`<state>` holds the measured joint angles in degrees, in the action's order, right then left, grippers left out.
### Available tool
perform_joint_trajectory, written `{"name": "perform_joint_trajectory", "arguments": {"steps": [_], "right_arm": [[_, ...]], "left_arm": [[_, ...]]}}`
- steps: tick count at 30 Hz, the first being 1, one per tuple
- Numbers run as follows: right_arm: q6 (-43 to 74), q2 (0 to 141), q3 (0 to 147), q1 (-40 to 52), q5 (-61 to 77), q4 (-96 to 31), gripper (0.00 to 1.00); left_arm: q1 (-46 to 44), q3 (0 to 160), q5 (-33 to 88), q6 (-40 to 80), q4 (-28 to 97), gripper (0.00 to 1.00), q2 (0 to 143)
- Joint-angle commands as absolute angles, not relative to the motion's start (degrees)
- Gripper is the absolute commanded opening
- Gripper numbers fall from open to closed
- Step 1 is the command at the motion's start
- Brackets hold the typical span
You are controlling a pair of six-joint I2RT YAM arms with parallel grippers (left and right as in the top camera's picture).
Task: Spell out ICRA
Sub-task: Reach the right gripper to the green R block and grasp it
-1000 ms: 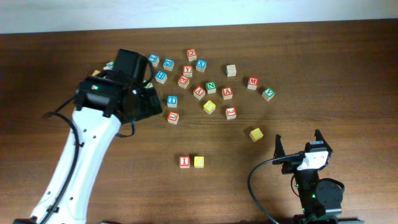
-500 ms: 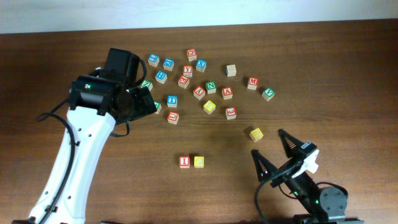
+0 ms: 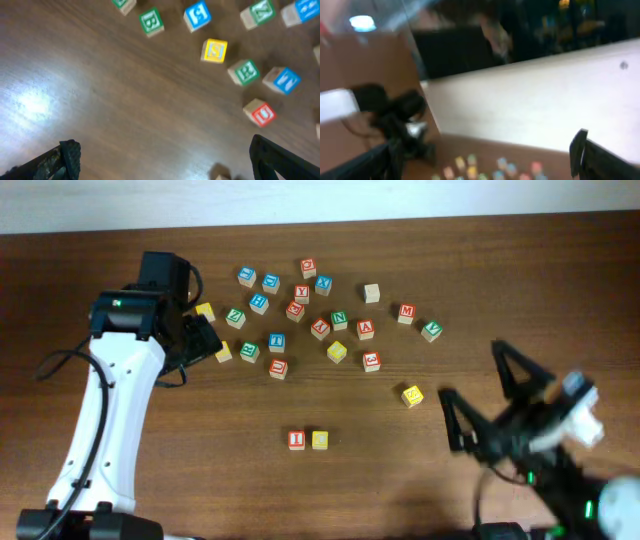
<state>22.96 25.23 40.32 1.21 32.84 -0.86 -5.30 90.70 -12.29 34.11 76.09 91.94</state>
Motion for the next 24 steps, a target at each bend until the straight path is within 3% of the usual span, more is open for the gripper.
{"name": "perform_joint_trajectory", "arguments": {"steps": [1, 4, 8, 11, 18, 24], "right_arm": [[9.3, 43.29, 56.93, 1.67, 41.85, -13.67, 0.98], [4.16, 59.75, 71.11, 6.94, 45.25, -24.32, 0.98], [-0.43, 82.21, 91.46, 19.94, 29.52, -38.7, 0.98], [-0.45, 93.82, 101.32, 25.19, 27.09, -40.1, 0.98], [-5.15, 109.1, 104.2, 30.87, 23.38, -40.4, 0.98], [-5.43, 111.2, 104.16, 31.51, 23.31, -33.52, 0.98]], "left_arm": [[-5.08, 90.78, -12.95, 34.96, 76.14, 0.99, 92.27], [-4.89, 90.78, -12.86, 34.96, 76.01, 0.99, 92.31], [-3.14, 90.78, -12.84, 35.24, 77.56, 0.99, 92.31], [-1.54, 90.78, -12.71, 35.38, 78.56, 0.99, 92.31], [1.23, 90.78, -11.6, 36.91, 79.2, 0.99, 92.31], [5.13, 90.78, -11.35, 38.44, 79.75, 0.99, 92.31]]}}
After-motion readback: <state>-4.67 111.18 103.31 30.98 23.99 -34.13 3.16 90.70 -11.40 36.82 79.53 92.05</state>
